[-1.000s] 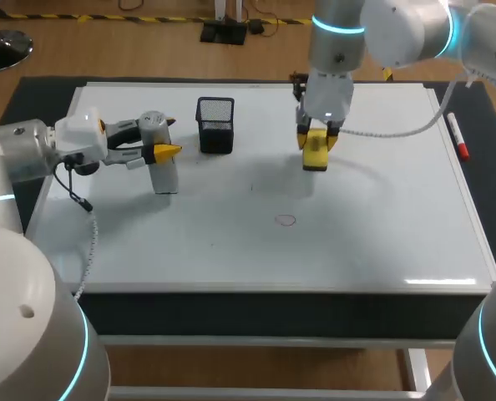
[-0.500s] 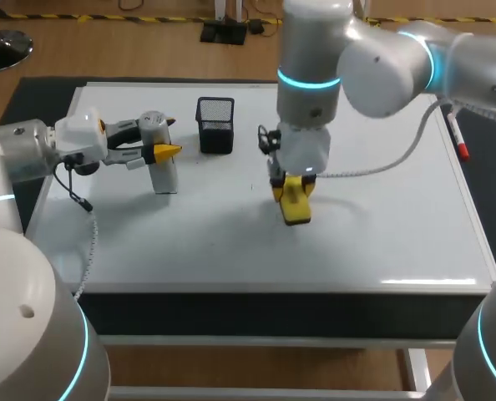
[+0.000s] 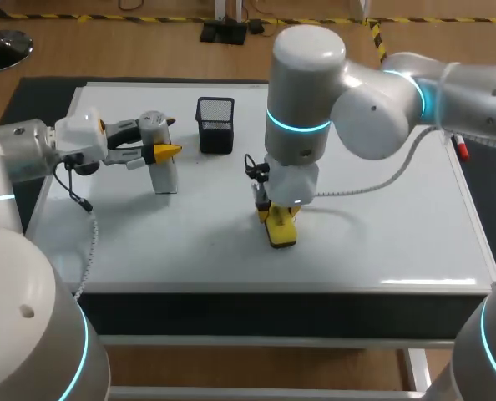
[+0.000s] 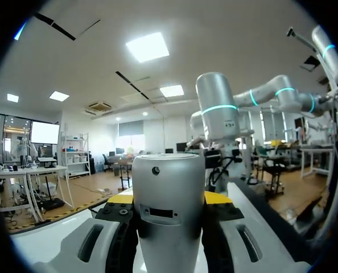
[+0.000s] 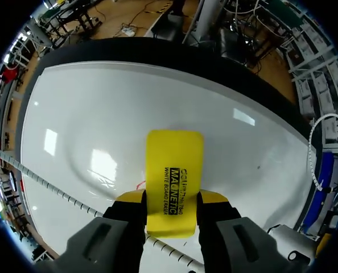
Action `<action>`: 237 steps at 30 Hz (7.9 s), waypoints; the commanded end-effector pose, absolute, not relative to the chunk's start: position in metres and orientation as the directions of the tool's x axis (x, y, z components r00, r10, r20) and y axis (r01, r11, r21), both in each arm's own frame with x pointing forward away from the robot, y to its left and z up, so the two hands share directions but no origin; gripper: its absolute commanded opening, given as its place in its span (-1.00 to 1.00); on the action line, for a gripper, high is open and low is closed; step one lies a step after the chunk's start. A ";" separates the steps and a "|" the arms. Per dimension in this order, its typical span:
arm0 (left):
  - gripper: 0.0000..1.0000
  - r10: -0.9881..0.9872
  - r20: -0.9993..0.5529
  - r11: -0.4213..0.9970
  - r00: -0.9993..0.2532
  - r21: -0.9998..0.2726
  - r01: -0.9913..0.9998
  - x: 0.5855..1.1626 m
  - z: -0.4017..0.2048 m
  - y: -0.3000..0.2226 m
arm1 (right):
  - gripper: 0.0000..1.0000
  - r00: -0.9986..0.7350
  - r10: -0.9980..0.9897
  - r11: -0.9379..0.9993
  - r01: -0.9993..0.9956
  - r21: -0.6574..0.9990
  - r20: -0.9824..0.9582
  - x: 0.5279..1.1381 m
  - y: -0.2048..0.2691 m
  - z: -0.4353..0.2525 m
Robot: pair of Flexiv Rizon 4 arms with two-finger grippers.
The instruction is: Pick up the inspection probe, press it on each red-marked spot on the whiteboard one by one, put down the probe, pick up the eraser, and wipe off all the red marks.
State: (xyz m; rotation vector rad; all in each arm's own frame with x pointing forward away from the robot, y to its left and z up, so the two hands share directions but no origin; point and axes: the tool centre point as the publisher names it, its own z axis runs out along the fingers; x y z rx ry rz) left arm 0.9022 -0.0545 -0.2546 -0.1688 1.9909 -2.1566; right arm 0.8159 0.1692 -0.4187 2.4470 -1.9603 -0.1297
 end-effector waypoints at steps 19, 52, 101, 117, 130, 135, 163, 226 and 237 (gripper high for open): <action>-1.00 -0.224 -0.053 -0.073 -0.973 -0.995 0.071 0.902 -0.254 -0.054 | -1.00 0.170 -0.984 -0.174 -0.982 0.074 -0.059 0.837 0.145 -0.430; -1.00 -0.224 -0.053 -0.073 -0.973 -0.995 0.071 0.902 -0.254 -0.054 | -1.00 0.163 -0.986 -0.166 -0.983 0.082 -0.040 0.855 0.159 -0.398; -1.00 -0.224 -0.053 -0.073 -0.973 -0.995 0.071 0.902 -0.254 -0.054 | -1.00 0.045 -0.999 -0.047 -0.991 0.123 -0.014 0.852 0.116 -0.442; -1.00 -0.224 -0.053 -0.073 -0.973 -0.995 0.071 0.902 -0.254 -0.054 | -1.00 0.030 -0.999 -0.027 -0.995 0.096 0.029 0.883 0.082 -0.403; -1.00 -0.224 -0.053 -0.073 -0.973 -0.995 0.071 0.902 -0.254 -0.054 | -1.00 0.036 -0.999 -0.034 -0.997 0.065 0.031 0.894 0.074 -0.386; -1.00 -0.224 -0.053 -0.073 -0.973 -0.995 0.071 0.902 -0.254 -0.054 | -1.00 0.036 -0.999 -0.034 -0.997 0.065 0.031 0.894 0.074 -0.386; -1.00 -0.224 -0.053 -0.073 -0.973 -0.995 0.071 0.902 -0.254 -0.054 | -1.00 -0.032 -0.999 0.031 -0.998 0.053 -0.019 1.040 0.099 -0.411; -1.00 -0.224 -0.053 -0.073 -0.973 -0.995 0.071 0.902 -0.254 -0.054 | 1.00 -0.499 -0.814 0.427 -0.861 0.277 -0.298 1.092 0.022 -0.380; -1.00 -0.224 -0.053 -0.073 -0.973 -0.995 0.071 0.902 -0.254 -0.054 | 1.00 -0.731 -0.576 0.567 -0.680 0.465 -0.366 1.101 0.005 -0.338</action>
